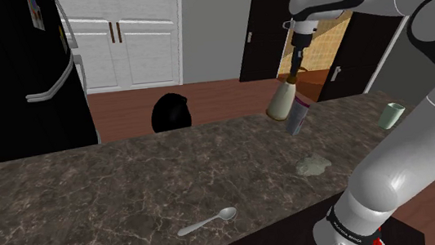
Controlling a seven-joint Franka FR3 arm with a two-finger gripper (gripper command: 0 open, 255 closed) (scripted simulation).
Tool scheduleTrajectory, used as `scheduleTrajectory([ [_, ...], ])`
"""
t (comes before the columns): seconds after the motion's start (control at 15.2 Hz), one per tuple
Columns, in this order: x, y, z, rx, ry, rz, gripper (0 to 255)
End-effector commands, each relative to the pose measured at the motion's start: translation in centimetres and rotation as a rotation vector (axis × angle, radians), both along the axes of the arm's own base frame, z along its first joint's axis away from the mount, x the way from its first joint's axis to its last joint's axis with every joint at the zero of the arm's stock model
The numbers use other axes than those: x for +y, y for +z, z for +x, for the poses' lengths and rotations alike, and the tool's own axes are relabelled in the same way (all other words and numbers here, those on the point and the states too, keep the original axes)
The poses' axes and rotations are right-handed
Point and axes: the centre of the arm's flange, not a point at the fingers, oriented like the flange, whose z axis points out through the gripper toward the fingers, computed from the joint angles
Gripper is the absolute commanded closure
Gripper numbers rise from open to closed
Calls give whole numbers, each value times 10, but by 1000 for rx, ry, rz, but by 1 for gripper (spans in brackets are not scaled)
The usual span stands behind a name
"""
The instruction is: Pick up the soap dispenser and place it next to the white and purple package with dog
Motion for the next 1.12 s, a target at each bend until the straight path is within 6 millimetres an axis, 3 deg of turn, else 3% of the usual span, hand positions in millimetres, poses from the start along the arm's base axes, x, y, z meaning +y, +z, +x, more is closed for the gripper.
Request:
scheduleTrajectory([
  [0.0, 0, -11, -1, -1, 0, -1, 255],
  [1.06, 0, -95, -1, -1, 0, -1, 255],
])
